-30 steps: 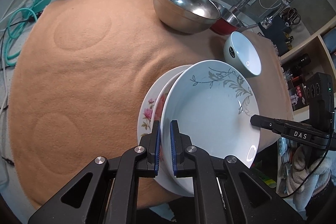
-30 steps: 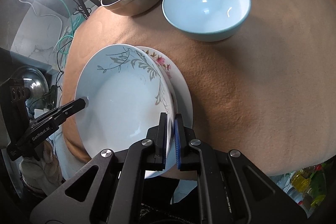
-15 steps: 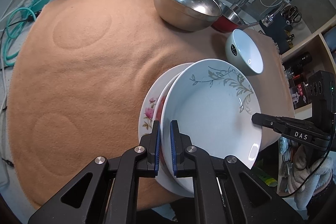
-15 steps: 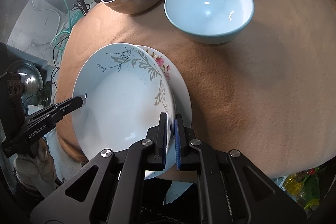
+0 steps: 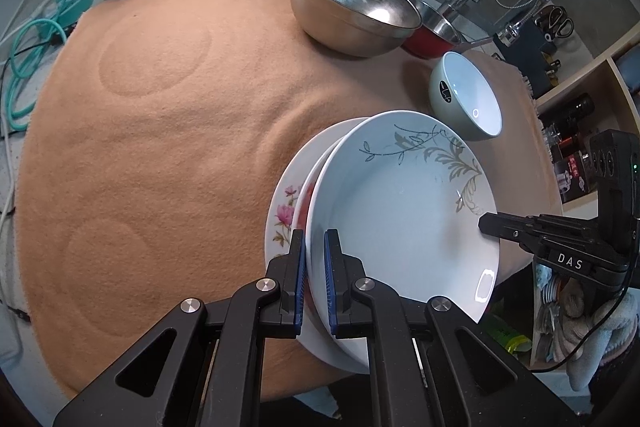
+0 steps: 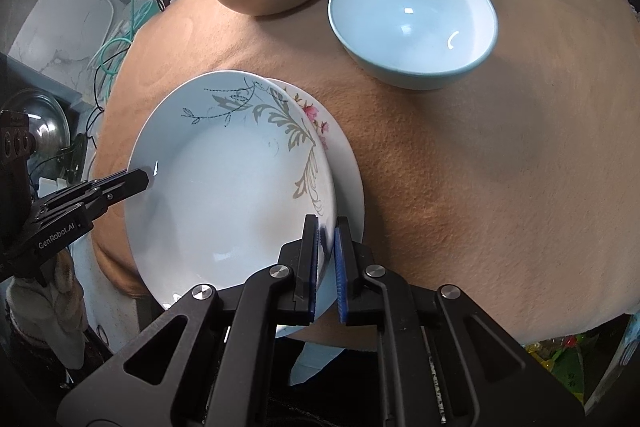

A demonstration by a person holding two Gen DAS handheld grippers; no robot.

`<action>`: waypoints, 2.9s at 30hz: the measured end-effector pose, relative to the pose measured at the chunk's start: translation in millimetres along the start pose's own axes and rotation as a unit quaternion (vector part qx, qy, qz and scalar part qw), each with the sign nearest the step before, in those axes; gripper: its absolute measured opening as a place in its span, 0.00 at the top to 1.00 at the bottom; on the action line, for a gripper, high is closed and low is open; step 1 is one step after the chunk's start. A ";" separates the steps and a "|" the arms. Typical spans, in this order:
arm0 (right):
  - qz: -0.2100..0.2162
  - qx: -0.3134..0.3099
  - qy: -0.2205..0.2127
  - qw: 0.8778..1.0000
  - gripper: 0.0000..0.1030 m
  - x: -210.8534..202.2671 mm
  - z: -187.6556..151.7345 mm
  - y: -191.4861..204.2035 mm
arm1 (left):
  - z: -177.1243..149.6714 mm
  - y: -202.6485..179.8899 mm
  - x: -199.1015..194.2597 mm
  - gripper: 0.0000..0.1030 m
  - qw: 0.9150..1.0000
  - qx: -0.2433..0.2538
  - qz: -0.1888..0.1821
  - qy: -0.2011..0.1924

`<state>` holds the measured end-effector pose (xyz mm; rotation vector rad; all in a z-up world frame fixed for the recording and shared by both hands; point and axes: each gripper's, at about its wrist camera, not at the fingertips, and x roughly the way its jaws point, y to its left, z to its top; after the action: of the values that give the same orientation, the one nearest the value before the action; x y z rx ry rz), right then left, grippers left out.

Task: Organize plates and bowls
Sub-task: 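Hold the grey-branch white plate down on the floral stack, then open the right tool and withdraw it from the plate stack, then move the right tool to the large steel bowl and grasp its rim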

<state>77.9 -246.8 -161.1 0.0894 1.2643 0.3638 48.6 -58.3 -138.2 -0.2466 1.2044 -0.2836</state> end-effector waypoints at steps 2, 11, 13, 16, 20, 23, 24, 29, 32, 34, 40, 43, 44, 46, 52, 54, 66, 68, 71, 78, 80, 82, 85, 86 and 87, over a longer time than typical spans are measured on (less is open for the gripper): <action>-0.002 -0.003 0.000 1.000 0.91 -0.2 0.1 0.2 | 0.3 0.2 0.1 0.93 1.000 0.001 0.000 0.000; -0.003 -0.004 0.000 1.000 0.91 0.3 0.2 1.2 | 0.7 -1.1 0.6 0.93 1.000 0.009 0.003 0.005; -0.003 -0.004 0.000 1.000 0.91 0.3 0.2 0.9 | 0.8 -1.7 0.5 0.93 1.000 0.012 0.004 0.006; 0.000 -0.001 0.000 1.000 0.91 0.4 0.2 1.2 | 0.7 -1.3 0.5 0.93 1.000 0.014 0.004 0.006; 0.005 0.002 -0.001 1.000 0.91 0.5 0.0 -0.7 | 1.4 -0.1 0.0 0.93 1.000 0.011 0.003 0.005; 0.010 0.005 -0.003 1.000 0.91 -0.1 -0.1 -2.6 | 2.1 3.4 0.3 0.93 1.000 0.005 0.000 0.007; 0.011 0.005 -0.002 1.000 0.91 -0.4 -0.1 -3.5 | 2.0 3.7 0.2 0.93 1.000 0.005 -0.001 0.007; 0.012 0.006 -0.003 1.000 0.91 -1.2 -0.9 -4.9 | 0.9 2.5 -0.2 0.93 1.000 0.009 0.000 0.006; 0.017 0.008 -0.002 1.000 0.91 -1.8 0.0 -6.8 | 2.2 4.3 -0.2 0.93 1.000 0.006 -0.004 0.009; 0.018 0.009 -0.005 1.000 0.91 -3.1 1.5 -7.4 | 3.1 4.9 -0.7 0.93 1.000 0.003 -0.006 0.009; 0.017 0.012 -0.020 1.000 0.91 -12.2 5.4 -10.3 | 8.9 8.6 -7.3 0.93 1.000 -0.004 -0.007 -0.002; 0.021 0.018 -0.030 0.999 0.91 -16.9 9.8 -14.2 | 14.1 11.4 -10.4 0.93 1.000 -0.009 -0.007 -0.009; 0.023 0.021 -0.033 0.999 0.91 -18.9 11.6 -15.5 | 15.9 12.5 -11.6 0.92 1.000 -0.012 -0.008 -0.011; 0.026 0.025 -0.042 0.998 0.91 -23.0 16.6 -17.9 | 20.5 13.7 -12.9 0.90 1.000 -0.016 -0.009 -0.016; 0.040 0.037 -0.072 0.996 0.89 -37.7 36.2 -24.4 | 39.3 17.1 -19.0 0.90 0.999 -0.023 -0.012 -0.038; 0.044 0.041 -0.083 0.995 0.77 -42.4 44.4 -26.3 | 47.8 18.6 -20.3 0.90 0.999 -0.026 -0.013 -0.046; 0.052 0.040 -0.134 0.989 0.64 -57.1 106.5 -21.3 | 104.7 25.0 -14.6 0.82 0.996 -0.041 -0.023 -0.080; 0.055 0.038 -0.134 0.989 0.64 -54.8 115.0 -20.1 | 115.9 25.1 -11.1 0.82 0.995 -0.043 -0.024 -0.084; 0.060 0.036 -0.131 0.989 0.64 -48.2 133.1 -17.7 | 133.1 26.5 -4.3 0.82 0.995 -0.047 -0.028 -0.084; 0.064 0.045 -0.116 0.990 0.64 -25.7 168.2 -19.1 | 161.7 32.8 12.0 0.82 0.995 -0.057 -0.034 -0.077; 0.068 0.051 -0.110 0.990 0.64 -18.7 176.3 -20.8 | 167.8 34.7 16.6 0.82 0.995 -0.061 -0.037 -0.075; 0.069 0.055 -0.105 0.990 0.64 -12.7 182.2 -22.0 | 173.7 35.8 22.5 0.82 0.995 -0.065 -0.041 -0.069; 0.069 0.058 -0.100 0.991 0.64 -5.8 188.7 -22.7 | 178.7 37.2 29.5 0.82 0.995 -0.069 -0.045 -0.061; 0.067 0.058 -0.098 0.991 0.65 -3.3 190.8 -22.4 | 179.7 37.7 31.4 0.82 0.995 -0.070 -0.046 -0.059; 0.064 0.058 -0.096 0.992 0.65 -1.1 192.2 -22.1 | 180.7 37.9 32.9 0.82 0.995 -0.071 -0.047 -0.057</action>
<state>263.6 -242.3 -107.0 0.2988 1.0903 0.3826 232.5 -27.4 -118.4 -0.4381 1.1022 -0.2623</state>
